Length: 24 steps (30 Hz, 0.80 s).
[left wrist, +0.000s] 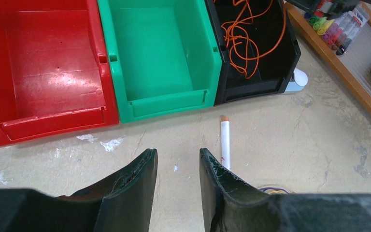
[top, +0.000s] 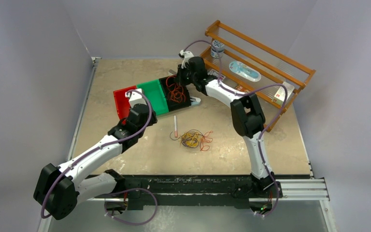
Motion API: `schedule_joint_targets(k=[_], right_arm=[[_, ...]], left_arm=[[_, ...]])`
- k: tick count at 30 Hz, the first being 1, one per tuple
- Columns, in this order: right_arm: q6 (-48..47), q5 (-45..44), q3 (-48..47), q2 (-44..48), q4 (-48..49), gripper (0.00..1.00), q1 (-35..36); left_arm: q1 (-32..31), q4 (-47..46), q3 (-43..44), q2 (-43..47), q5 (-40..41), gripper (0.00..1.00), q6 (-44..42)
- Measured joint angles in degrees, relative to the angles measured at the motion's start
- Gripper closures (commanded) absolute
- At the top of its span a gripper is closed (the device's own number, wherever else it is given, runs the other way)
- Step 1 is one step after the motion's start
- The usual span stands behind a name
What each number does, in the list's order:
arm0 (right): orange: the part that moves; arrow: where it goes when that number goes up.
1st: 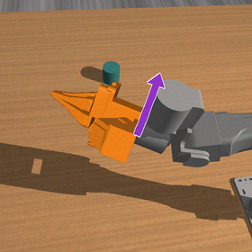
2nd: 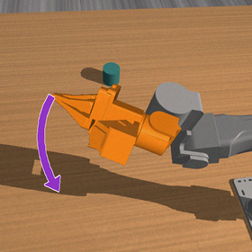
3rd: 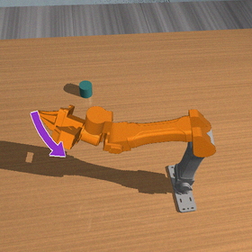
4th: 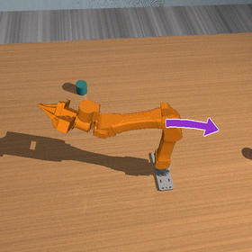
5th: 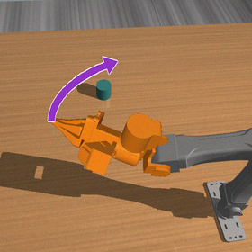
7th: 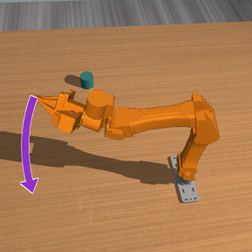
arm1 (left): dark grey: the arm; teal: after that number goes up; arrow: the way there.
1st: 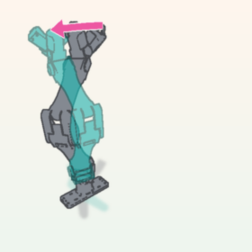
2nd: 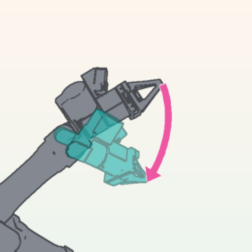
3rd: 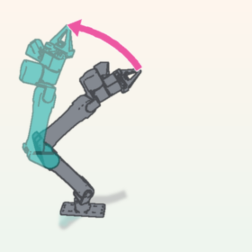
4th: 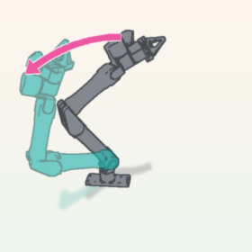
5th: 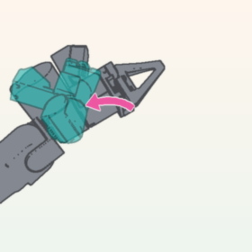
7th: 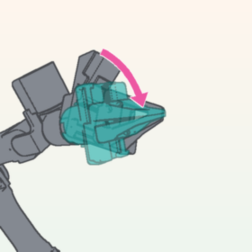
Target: Untangle the cables
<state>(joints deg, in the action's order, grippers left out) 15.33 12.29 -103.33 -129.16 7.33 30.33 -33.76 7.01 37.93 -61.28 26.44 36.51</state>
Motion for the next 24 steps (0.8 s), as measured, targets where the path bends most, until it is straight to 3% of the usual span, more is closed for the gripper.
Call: schedule_joint_targets(k=[5,15,21,24], right_arm=[[-2.54,-2.78,-4.74,-3.65,-1.07,1.0,2.34],[-5.03,-7.5,-5.53,-6.29,-4.39,0.92,3.96],[-6.21,-8.61,-6.25,-6.71,-5.2,0.7,3.74],[-6.47,-8.59,-5.16,-5.7,-4.79,0.63,3.74]], left_arm=[[0.0,0.04,0.0,-0.02,0.0,0.63,0.39],[0.0,0.04,0.0,-0.92,-0.02,0.63,0.46],[0.02,0.04,0.0,-1.73,-0.07,0.62,0.48],[0.02,0.04,0.02,-2.29,-0.15,0.59,0.48]])
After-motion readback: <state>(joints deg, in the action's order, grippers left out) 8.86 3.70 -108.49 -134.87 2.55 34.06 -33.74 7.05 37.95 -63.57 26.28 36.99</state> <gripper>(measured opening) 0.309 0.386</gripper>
